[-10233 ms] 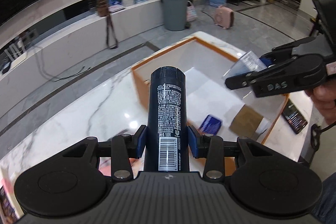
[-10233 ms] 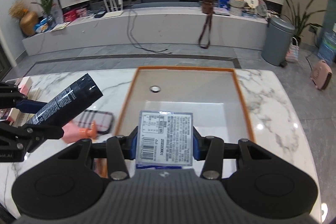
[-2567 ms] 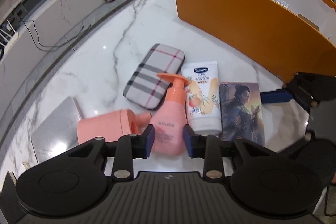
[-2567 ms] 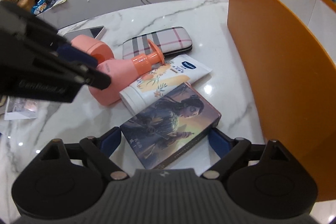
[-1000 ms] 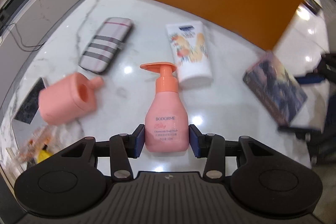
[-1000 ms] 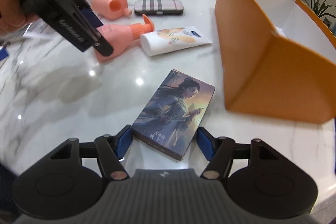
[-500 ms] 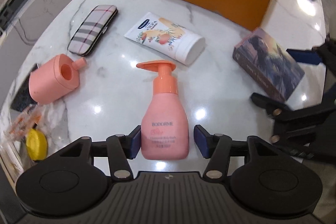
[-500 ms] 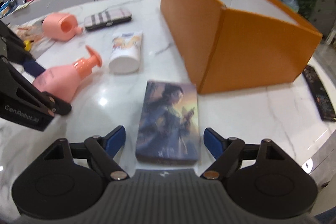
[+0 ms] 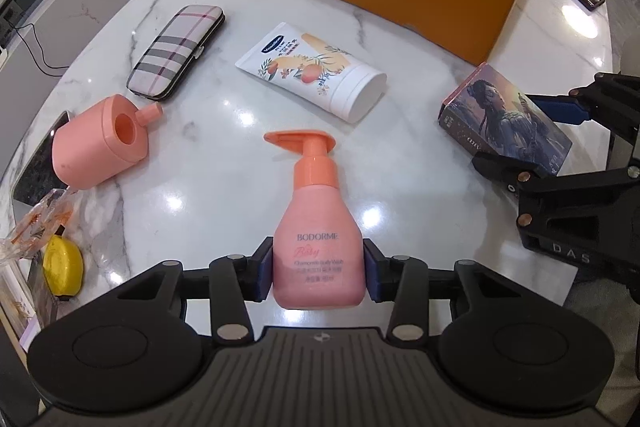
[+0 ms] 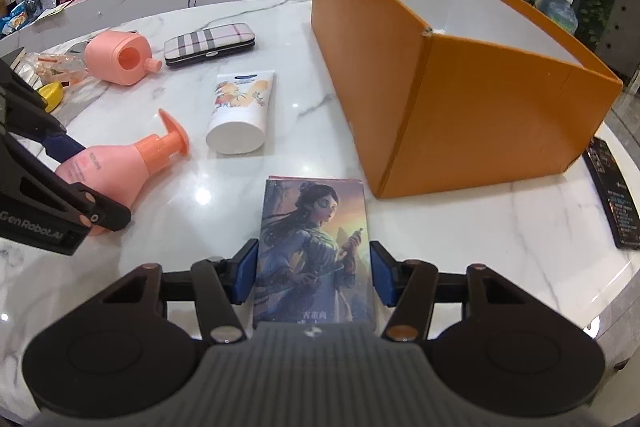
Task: Organize rigid objects
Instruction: 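Lift the pump bottle and book and carry them over the orange box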
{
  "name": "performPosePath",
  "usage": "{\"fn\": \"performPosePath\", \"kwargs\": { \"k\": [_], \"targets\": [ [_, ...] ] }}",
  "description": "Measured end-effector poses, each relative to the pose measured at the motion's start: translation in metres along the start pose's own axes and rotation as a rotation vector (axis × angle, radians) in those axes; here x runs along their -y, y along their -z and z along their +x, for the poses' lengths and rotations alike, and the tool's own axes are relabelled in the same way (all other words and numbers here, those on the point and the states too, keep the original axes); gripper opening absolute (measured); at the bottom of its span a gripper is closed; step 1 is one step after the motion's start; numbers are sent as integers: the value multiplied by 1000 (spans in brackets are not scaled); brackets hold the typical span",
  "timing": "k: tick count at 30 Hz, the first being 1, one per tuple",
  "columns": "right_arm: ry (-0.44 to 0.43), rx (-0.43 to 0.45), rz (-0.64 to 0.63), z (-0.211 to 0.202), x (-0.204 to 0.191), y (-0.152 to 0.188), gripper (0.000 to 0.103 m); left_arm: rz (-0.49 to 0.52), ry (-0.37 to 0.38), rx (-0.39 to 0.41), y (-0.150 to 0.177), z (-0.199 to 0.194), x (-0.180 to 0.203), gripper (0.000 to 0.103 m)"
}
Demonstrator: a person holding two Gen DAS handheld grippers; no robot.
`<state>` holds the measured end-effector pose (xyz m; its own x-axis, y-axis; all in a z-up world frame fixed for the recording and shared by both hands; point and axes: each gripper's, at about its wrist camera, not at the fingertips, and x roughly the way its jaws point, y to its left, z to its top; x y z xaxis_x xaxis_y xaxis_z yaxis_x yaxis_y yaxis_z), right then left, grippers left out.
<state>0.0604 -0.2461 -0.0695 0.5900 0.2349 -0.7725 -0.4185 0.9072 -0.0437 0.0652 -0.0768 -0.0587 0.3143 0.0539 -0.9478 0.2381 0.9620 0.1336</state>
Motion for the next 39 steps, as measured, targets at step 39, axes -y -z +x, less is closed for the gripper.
{"fn": "performPosePath", "kwargs": {
  "k": [39],
  "targets": [
    [-69,217,-11,-117,102,-117,59,68,21,260,-123,-129,22,49]
  ]
}}
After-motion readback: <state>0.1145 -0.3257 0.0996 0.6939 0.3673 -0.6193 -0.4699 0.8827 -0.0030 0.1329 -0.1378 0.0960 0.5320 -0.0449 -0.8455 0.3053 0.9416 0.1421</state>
